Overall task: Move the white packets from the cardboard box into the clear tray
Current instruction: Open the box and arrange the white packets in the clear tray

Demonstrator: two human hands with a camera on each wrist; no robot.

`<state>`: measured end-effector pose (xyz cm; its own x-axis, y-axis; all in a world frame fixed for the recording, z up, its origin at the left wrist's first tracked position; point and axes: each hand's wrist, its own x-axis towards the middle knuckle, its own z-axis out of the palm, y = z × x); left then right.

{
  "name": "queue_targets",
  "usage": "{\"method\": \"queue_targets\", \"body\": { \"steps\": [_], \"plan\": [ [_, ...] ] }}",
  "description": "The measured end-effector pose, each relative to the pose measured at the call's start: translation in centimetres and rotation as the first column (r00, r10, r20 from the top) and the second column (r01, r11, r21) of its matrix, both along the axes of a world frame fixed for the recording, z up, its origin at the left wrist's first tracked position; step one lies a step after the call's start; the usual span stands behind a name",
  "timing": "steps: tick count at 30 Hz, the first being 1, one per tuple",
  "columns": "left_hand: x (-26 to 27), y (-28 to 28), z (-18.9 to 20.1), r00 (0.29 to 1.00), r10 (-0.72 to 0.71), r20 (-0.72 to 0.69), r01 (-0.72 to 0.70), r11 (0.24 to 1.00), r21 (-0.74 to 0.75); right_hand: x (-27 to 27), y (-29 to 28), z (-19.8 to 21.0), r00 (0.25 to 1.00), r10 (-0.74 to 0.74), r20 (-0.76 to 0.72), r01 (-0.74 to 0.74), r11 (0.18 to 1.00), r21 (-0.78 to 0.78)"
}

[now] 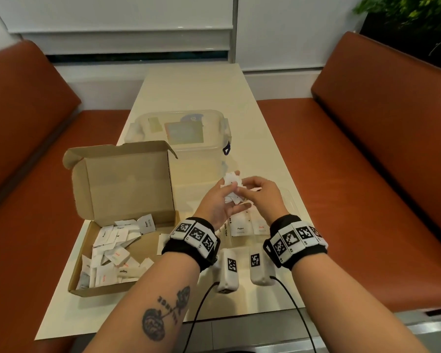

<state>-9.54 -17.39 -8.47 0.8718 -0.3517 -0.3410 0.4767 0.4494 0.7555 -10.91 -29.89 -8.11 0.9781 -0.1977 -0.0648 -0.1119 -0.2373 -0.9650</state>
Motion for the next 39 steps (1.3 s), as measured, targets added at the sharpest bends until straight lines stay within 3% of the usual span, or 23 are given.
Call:
{"method": "queue_targets", "body": {
  "steps": [4, 6, 9, 17, 22, 30, 33, 39],
  "plan": [
    [-0.5, 0.9, -0.5, 0.996, -0.075, 0.053, 0.069, 0.993, 0.097, 0.1, -0.1, 0.9, 0.980, 0.165, 0.113, -0.120, 0.938, -0.326],
    [-0.7, 1.3, -0.8, 0.994, -0.088, 0.062, 0.081, 0.990, 0.117, 0.2, -0.1, 0.8, 0.962, 0.257, 0.091, -0.199, 0.891, -0.408],
    [-0.9, 1.8, -1.2, 0.994, -0.079, 0.075, 0.065, 0.983, 0.173, 0.2, -0.1, 0.1, 0.959, 0.277, 0.063, -0.217, 0.856, -0.469],
    [-0.8, 2.5, -2.1, 0.998, -0.019, 0.052, 0.008, 0.978, 0.206, -0.1, 0.5, -1.1, 0.947, 0.315, 0.063, -0.253, 0.851, -0.460],
    [-0.9, 2.6, -2.4, 1.000, -0.015, 0.013, 0.013, 0.985, 0.169, 0.1, 0.4, -1.1, 0.965, 0.262, 0.018, -0.226, 0.864, -0.450],
    [-0.9, 2.6, -2.8, 0.999, -0.048, 0.022, 0.043, 0.981, 0.190, 0.1, 0.2, -1.2, 0.987, 0.158, 0.021, -0.147, 0.957, -0.252],
    [-0.8, 2.6, -2.8, 0.999, 0.032, 0.006, -0.033, 0.984, 0.173, 0.2, -0.2, -1.2, 0.988, 0.153, -0.005, -0.151, 0.969, -0.193],
    [-0.1, 2.8, -3.4, 0.959, 0.277, 0.052, -0.282, 0.940, 0.192, -0.2, -1.5, -1.8, 0.986, 0.134, -0.098, -0.155, 0.953, -0.260]
  ]
}}
